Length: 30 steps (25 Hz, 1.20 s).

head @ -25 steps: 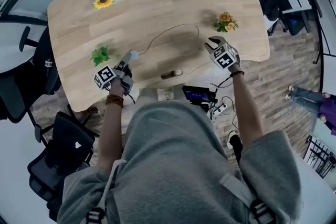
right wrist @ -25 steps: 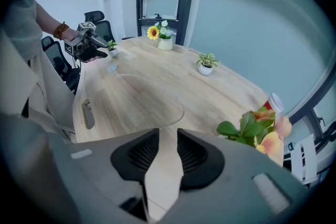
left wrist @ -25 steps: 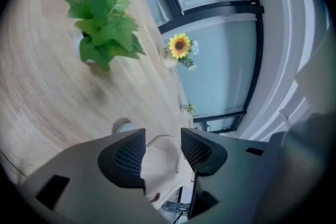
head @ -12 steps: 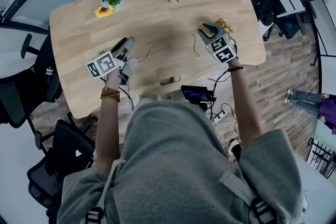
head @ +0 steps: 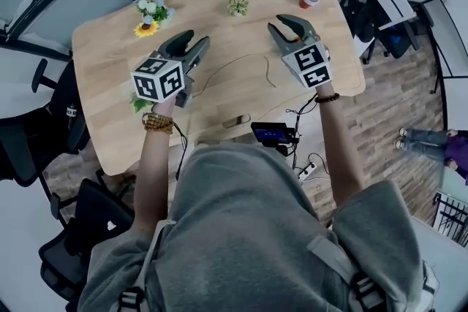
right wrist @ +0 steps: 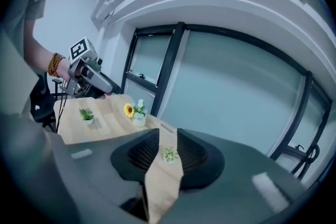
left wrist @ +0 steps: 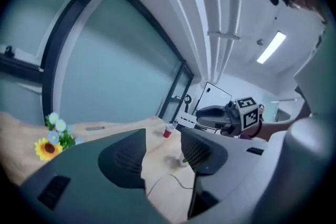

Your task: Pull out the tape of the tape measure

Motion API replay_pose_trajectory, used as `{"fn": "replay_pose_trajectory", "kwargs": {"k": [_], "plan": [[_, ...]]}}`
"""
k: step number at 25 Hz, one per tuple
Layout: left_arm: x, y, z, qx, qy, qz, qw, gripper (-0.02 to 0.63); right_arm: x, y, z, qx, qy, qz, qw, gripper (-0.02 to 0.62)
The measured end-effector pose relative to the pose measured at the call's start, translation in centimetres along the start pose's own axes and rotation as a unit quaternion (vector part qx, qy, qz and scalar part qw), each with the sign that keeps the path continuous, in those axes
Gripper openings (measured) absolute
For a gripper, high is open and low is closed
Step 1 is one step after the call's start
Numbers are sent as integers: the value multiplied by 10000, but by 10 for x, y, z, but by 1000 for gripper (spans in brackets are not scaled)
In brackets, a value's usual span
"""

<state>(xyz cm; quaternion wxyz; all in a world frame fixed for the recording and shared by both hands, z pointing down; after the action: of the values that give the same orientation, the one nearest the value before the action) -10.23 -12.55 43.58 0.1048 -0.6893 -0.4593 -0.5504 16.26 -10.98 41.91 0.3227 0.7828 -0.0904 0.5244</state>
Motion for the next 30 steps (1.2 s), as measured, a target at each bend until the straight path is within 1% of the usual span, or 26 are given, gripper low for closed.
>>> {"fn": "replay_pose_trajectory", "kwargs": {"k": [2,5,7,9,11,13,15,18,21,24,26,30], "plan": [[-19,3,17,6,548,119,9984,196,-21,-6,1,95,84,254,9996,115],[-44,5,43,8,1287,377,9910,196,-50,-19,-1,270,205,649,9973,114],[-57,5,57,-35,1634,584,9848,196,-64,-27,-2,426,265,863,9950,104],[-66,4,68,-132,1821,814,9798,196,-71,-34,-6,587,271,937,9935,103],[-71,2,75,-305,1914,1038,9755,196,-78,-40,-11,728,265,1041,9915,99],[-74,0,80,-508,1991,1233,9709,196,-88,-45,-16,854,260,1278,9878,97],[-76,-2,84,-701,2062,1380,9662,196,-96,-50,-20,1039,166,1454,9838,85],[-77,-6,92,-943,2161,1609,9584,196,-102,-58,-27,1291,20,1622,9783,84],[-82,-10,98,-1186,2150,1905,9505,195,-107,-65,-31,1481,16,1758,9732,84],[-83,-12,102,-1405,2137,2108,9435,195,-108,-69,-34,1652,136,1842,9688,84],[-83,-12,103,-1493,2122,2184,9407,193,-108,-70,-36,1722,184,1876,9669,84],[-77,-10,104,-1543,2096,2195,9403,183,-103,-69,-40,1777,309,1875,9656,83]]}}
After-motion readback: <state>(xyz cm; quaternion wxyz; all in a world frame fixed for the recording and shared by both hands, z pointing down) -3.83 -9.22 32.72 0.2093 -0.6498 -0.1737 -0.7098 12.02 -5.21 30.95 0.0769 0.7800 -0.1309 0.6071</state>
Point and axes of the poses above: the fingertips, and each gripper's own axes: y forward along the fingers, z to its right, x out of its underside, the point moved 7 cm from there along -y, backward along the fingers, and after that the axes turned 2 degrees about -x, right-handed, at the moved point
